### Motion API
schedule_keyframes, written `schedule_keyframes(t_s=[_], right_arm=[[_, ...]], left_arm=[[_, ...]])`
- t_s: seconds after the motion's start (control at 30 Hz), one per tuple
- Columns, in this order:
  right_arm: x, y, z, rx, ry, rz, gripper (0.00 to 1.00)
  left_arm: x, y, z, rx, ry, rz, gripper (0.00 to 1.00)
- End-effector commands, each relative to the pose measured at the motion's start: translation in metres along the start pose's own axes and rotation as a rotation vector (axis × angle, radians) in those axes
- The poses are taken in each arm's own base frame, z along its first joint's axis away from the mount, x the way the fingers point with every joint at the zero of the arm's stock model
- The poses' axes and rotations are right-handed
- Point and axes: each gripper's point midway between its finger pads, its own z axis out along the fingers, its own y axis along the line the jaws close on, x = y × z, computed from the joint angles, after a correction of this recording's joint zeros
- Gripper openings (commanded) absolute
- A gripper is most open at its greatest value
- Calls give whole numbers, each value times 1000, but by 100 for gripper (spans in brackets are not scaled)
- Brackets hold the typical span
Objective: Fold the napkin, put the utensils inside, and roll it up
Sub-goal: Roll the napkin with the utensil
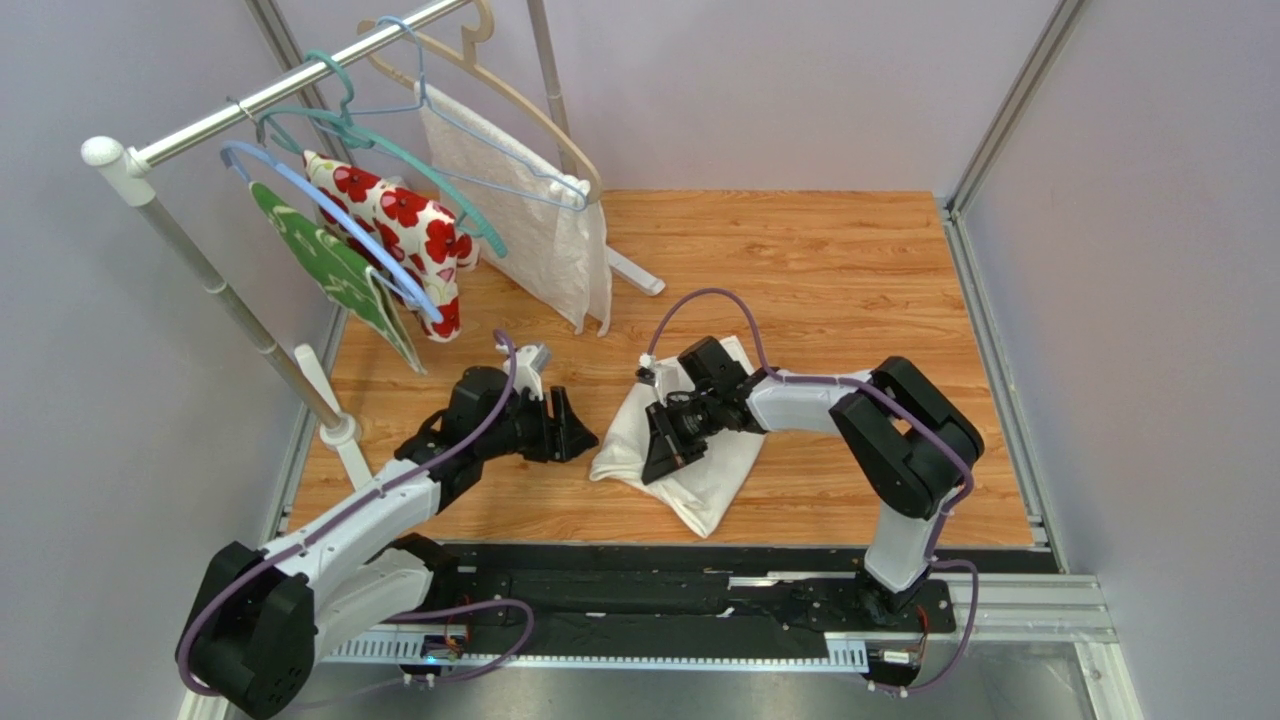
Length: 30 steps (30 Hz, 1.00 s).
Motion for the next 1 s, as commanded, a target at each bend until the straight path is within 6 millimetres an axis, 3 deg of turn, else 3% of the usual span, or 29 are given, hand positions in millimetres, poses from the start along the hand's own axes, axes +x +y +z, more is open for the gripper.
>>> schedule_keyframes(t_s=[0.0,0.13,0.33,0.57,0.77,0.97], right_arm=[[-15,-7,-3,-70,-34,70,0],[-16,-26,-4,-59,-43,138,0],[-14,-48,-1,-61,-38,231,0],[-17,-57,0,-69,-45,274,0],[-17,-58,0,-59,-46,282,0],[-10,-63,1,-41,-37,295,0]], left_arm=[[0,-8,0,59,-42,62,60],[4,-29,-9,168,-67,104,60],[31,-55,-11,291,24,146,56],[58,-52,11,292,160,131,56],[56,-54,37,289,171,140,56],[32,-56,53,268,76,158,55]])
